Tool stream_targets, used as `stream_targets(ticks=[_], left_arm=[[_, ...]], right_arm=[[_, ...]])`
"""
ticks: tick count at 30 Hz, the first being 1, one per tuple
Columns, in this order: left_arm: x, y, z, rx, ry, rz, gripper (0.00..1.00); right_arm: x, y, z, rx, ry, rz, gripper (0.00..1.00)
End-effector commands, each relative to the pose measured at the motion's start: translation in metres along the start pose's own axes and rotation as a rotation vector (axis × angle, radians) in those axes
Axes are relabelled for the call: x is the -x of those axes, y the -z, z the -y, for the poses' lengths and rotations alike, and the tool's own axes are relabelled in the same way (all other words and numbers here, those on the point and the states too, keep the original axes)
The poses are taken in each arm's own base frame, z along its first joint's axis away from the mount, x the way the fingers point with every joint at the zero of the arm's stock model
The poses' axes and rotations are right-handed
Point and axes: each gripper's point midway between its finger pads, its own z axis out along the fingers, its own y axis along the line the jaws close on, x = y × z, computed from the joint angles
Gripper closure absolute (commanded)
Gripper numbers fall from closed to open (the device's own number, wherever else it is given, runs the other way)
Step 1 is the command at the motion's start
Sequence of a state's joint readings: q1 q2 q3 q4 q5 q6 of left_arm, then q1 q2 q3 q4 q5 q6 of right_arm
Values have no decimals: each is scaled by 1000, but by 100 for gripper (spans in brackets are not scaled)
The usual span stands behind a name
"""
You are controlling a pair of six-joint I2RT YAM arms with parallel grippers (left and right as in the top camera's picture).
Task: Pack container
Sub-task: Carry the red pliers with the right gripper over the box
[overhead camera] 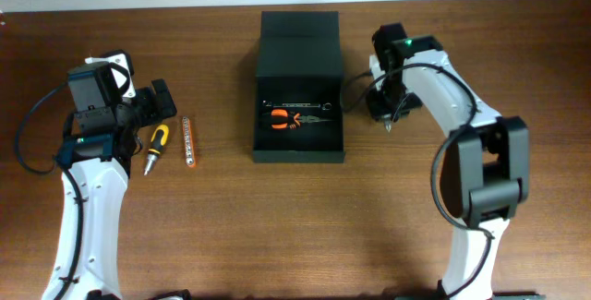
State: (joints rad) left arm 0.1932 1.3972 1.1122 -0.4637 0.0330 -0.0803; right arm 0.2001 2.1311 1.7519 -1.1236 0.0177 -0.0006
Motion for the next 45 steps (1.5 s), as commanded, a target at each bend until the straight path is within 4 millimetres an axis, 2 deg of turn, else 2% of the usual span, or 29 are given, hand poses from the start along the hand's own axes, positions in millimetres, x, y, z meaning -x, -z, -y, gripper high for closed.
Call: stream_targets(ticks=[1, 5, 7, 11, 14, 16, 21, 25, 33, 37, 41, 45], left_arm=[[9, 3, -2, 7, 13, 21, 1], [9, 3, -2, 7, 13, 21, 1], [9, 3, -2, 7, 13, 21, 1], [9, 3, -2, 7, 13, 21, 1], [9, 3, -2, 7, 13, 21, 1], [9, 3, -2, 7, 13, 21, 1], [9, 3, -2, 6, 13, 21, 1], [9, 3, -2, 7, 13, 21, 1], [9, 3, -2, 7, 13, 21, 1], [9, 3, -2, 7, 13, 21, 1], [9, 3, -2, 7, 13, 21, 1], [9, 3, -2, 7, 13, 21, 1]], right_arm=[[24, 61, 1, -23, -6, 164, 90], [35, 112, -4, -17, 5, 280, 96], [39, 142, -12, -10, 25, 346, 96], [41, 195, -44, -4, 186, 475, 96], [35, 215, -78, -11, 397, 526, 96], [30, 216, -100, -19, 535, 526, 96], [13, 196, -152, 3, 827, 474, 96], [3, 164, -180, 59, 984, 402, 96], [-18, 78, -180, 95, 1118, 122, 96], [-24, 47, -187, 150, 1145, 47, 96], [-28, 16, -186, 153, 1199, -24, 96], [-33, -6, -188, 182, 1193, -76, 96]])
